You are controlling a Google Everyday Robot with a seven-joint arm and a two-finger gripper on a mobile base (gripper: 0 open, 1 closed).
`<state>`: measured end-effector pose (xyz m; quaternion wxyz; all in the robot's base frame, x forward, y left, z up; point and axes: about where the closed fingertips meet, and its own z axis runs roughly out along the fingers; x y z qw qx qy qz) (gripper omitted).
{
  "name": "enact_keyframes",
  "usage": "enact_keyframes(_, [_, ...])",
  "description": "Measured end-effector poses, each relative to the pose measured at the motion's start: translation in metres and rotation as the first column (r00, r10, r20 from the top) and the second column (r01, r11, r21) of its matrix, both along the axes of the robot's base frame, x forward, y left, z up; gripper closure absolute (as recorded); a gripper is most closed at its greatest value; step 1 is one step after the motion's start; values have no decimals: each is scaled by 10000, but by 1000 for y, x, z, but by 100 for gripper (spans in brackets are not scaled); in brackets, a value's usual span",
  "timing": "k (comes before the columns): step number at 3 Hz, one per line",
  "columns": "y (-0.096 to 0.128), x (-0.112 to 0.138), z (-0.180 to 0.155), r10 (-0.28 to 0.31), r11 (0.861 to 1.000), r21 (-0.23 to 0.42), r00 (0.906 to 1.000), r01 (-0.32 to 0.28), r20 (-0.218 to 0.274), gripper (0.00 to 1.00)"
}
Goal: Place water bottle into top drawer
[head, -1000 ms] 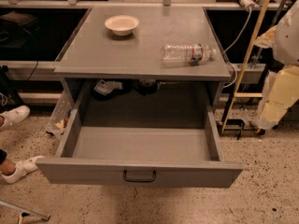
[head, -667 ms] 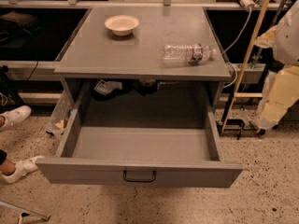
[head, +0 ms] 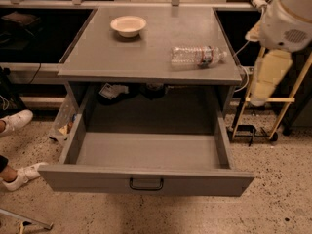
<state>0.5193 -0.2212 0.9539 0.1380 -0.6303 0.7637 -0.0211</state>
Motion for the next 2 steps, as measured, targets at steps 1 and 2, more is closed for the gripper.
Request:
enact_keyframes(1, [10, 68, -28, 535, 9985, -54, 9965, -540, -644, 0])
enact_keyframes(2, [34, 133, -60, 678, 9975, -134, 9914, -697, -1120, 0])
